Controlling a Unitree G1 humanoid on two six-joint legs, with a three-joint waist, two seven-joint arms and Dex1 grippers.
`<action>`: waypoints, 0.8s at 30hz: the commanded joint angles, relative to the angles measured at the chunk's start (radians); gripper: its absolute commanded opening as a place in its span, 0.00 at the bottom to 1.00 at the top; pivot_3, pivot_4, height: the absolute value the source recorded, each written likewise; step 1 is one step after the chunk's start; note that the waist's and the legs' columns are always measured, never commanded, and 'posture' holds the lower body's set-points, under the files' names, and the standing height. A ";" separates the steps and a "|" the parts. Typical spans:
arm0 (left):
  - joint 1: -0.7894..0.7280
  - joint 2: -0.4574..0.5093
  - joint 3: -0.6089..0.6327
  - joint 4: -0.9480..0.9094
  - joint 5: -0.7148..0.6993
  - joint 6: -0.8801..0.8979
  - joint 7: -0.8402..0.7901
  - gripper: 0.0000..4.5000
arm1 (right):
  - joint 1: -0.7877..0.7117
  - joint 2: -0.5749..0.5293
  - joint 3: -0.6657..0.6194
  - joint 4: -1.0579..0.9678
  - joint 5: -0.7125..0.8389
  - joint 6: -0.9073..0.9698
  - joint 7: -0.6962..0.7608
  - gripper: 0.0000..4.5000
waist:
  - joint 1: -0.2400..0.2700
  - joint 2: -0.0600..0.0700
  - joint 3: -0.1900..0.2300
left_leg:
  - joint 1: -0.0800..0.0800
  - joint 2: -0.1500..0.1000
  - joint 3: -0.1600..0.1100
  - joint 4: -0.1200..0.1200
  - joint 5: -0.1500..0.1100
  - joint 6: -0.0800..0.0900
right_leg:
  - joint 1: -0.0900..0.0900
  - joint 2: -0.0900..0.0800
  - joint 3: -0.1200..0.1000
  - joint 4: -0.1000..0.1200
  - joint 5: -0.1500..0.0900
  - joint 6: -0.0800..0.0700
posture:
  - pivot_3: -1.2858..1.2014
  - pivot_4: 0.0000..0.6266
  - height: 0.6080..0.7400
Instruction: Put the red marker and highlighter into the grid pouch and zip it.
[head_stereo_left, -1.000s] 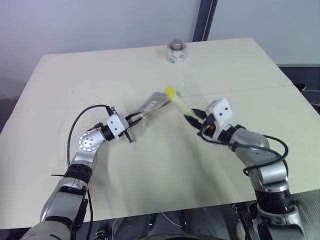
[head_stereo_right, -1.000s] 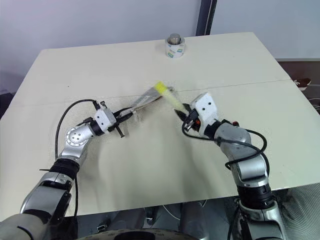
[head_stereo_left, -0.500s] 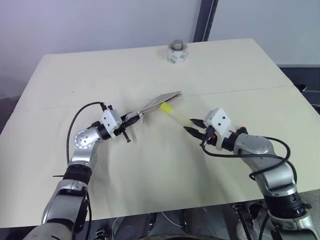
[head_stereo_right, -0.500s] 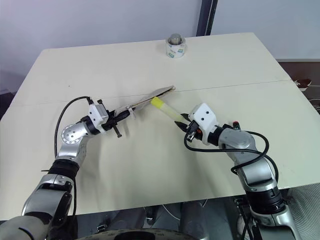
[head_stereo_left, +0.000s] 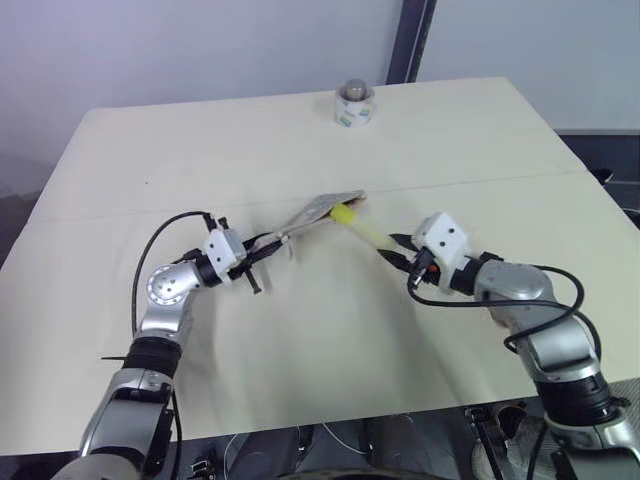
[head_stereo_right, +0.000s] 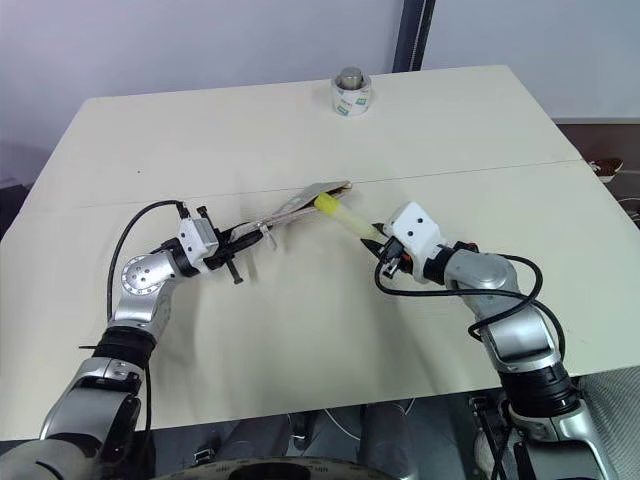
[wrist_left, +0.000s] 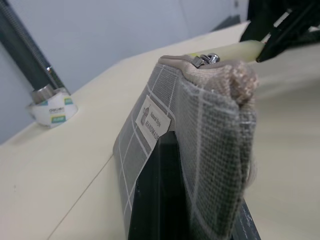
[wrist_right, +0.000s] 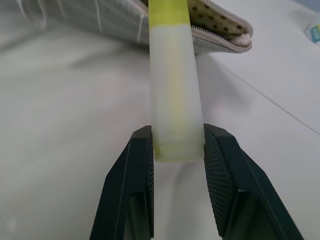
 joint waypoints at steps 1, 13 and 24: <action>-0.019 0.036 -0.014 -0.003 0.083 -0.138 0.002 0.00 | -0.022 -0.050 0.039 -0.019 -0.047 -0.038 0.042 0.18 | 0.000 0.000 0.000 | 0.000 0.000 0.000 0.000 0.000 0.000 | 0.000 0.000 0.000 0.000 0.000 0.000 | 0.52 0.24 1.00; -0.077 0.053 -0.084 0.051 0.114 -0.312 -0.044 0.00 | -0.084 -0.050 0.181 -0.055 -0.139 -0.124 0.111 0.18 | -0.002 0.000 0.000 | 0.000 0.000 0.000 0.000 0.000 0.000 | 0.000 0.000 0.000 0.000 0.000 0.000 | 0.52 0.24 1.00; -0.104 0.013 -0.080 0.023 -0.068 -0.222 -0.175 0.00 | -0.187 0.051 0.305 -0.004 -0.242 -0.235 0.134 0.18 | 0.001 0.000 0.000 | 0.000 0.000 0.000 0.000 0.000 0.000 | 0.000 0.000 0.000 0.000 0.000 0.000 | 0.52 0.24 1.00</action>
